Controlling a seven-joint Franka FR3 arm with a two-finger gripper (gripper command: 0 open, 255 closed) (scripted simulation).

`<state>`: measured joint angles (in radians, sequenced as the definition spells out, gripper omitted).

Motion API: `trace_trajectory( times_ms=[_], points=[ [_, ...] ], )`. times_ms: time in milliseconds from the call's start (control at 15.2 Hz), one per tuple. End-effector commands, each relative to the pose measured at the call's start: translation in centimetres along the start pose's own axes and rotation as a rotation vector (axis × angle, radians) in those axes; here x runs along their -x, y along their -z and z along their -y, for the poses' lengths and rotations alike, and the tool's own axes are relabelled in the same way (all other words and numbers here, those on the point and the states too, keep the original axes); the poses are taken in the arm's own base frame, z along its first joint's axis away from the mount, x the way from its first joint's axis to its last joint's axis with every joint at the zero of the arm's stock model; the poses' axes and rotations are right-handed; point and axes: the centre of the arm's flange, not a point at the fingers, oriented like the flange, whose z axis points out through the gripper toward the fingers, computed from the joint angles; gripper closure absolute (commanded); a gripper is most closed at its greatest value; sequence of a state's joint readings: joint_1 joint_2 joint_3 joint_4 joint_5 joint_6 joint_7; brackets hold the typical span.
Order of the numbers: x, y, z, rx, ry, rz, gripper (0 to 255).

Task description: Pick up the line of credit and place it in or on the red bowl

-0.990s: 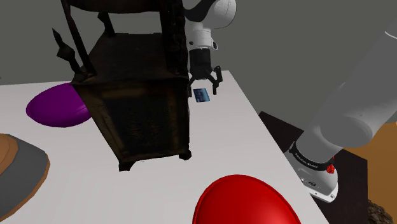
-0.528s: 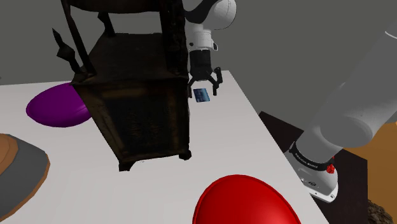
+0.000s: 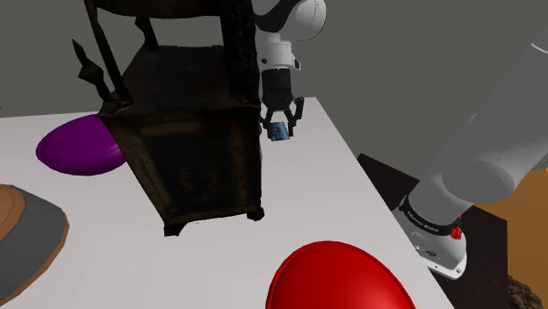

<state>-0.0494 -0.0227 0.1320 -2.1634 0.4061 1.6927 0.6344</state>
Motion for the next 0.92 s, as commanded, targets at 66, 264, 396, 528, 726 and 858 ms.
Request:
trace_trajectory(
  times_ms=[66, 264, 396, 528, 726, 858],
  points=[
    [0.0, 0.0, 0.0, 0.0, 0.0, 0.0, 255],
    [0.9, 1.3, 0.0, 0.0, 0.0, 0.0, 255],
    [1.5, 2.2, 0.0, 0.0, 0.0, 0.0, 255],
    [2.0, 3.1, 0.0, 0.0, 0.0, 0.0, 255],
    [2.9, 4.4, 0.0, 0.0, 0.0, 0.0, 255],
    [3.5, 5.3, 0.0, 0.0, 0.0, 0.0, 255]
  ],
)
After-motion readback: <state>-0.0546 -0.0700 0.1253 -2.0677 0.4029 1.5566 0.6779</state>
